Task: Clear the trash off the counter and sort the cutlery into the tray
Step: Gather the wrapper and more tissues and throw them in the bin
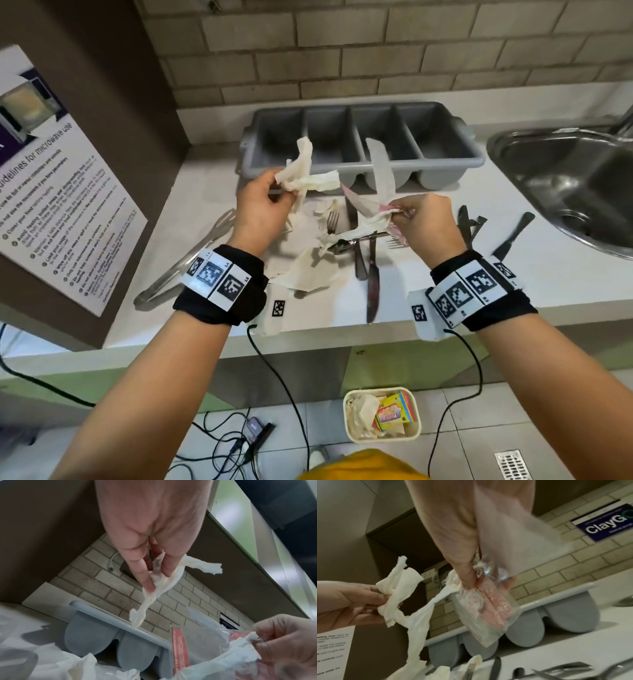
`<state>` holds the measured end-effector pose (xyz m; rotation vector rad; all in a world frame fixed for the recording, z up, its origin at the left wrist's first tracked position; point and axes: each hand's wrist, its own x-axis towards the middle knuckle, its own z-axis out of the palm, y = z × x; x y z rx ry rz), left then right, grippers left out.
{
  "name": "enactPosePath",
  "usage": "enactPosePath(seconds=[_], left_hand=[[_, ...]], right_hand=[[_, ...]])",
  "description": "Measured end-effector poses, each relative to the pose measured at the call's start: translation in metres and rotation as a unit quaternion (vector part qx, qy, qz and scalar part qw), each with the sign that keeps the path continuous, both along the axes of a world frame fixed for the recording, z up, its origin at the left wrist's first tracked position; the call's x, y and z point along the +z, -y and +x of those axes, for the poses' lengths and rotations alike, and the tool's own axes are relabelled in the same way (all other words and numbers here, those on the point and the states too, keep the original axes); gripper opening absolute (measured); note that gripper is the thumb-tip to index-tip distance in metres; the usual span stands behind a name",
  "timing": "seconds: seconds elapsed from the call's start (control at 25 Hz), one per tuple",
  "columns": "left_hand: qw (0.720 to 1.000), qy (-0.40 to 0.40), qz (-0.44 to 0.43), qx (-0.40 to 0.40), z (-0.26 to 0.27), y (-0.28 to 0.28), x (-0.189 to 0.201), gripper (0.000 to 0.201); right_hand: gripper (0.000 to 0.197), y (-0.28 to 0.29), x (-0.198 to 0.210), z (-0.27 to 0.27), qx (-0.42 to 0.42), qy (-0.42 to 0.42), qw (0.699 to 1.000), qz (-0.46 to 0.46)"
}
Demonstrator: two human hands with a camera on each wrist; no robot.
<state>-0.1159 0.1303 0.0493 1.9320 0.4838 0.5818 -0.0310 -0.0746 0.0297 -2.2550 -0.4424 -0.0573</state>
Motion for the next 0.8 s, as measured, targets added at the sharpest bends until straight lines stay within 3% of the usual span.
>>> enactPosePath(seconds=[0.28, 0.44, 0.64, 0.8], left_hand=[[0.999, 0.032, 0.04, -0.009, -0.01, 0.067, 0.01, 0.027], [0.996, 0.072, 0.03, -0.054, -0.025, 0.125, 0.004, 0.028], [0.995, 0.069, 0.001, -0.072, -0.06, 0.201, -0.038, 0.037], [0.988, 0.026, 0.004, -0.151, -0.09, 0.238, -0.087, 0.035]], right_hand=[[0.026, 0.07, 0.009, -0.015, -0.005, -0.017, 0.995, 0.097], [0.028, 0.114, 0.005, -0.034, 0.019, -0.01, 0.989, 0.146], [0.043, 0.176, -0.029, -0.06, 0.04, -0.035, 0.983, 0.173], [0.045, 0.223, -0.073, -0.085, 0.05, -0.067, 0.982, 0.168]])
